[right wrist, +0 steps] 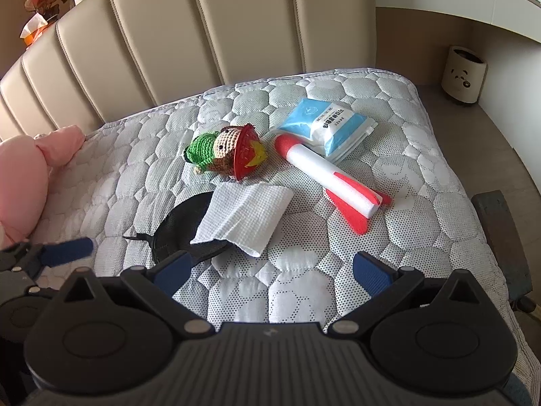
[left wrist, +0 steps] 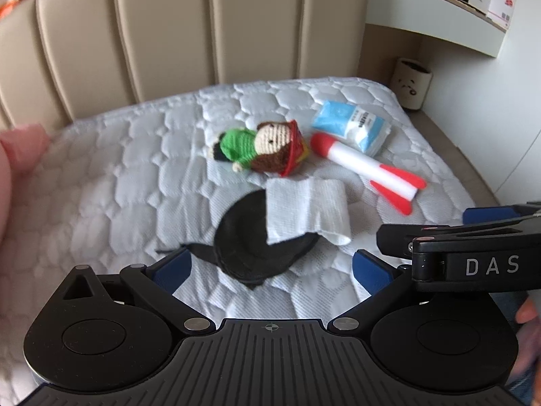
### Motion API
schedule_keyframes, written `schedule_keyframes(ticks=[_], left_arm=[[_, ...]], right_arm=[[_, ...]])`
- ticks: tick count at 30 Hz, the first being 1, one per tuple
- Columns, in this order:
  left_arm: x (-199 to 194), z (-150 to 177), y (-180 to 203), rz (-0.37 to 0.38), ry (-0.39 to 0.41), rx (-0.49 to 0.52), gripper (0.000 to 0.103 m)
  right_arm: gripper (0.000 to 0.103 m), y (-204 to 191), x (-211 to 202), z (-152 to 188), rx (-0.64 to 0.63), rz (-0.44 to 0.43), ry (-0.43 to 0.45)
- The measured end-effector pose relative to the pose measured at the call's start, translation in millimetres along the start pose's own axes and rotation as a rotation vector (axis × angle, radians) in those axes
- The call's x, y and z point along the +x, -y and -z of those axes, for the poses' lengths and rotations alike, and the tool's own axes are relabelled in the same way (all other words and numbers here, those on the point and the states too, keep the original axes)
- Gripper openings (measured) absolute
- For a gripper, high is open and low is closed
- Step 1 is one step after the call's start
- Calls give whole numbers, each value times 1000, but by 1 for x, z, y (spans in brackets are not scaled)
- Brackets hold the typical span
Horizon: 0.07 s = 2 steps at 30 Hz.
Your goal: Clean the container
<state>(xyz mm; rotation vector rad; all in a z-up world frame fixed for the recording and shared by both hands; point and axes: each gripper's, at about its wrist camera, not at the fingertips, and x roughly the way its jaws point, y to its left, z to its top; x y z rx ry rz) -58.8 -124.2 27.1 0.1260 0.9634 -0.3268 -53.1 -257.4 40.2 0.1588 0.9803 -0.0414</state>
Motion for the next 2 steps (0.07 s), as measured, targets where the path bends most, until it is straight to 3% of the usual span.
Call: schedule_keyframes(ticks=[2], left_arm=[[2,1,-3,18,-12,-13,103]], right_arm=[[103,0,0,0,1,-1,-1]])
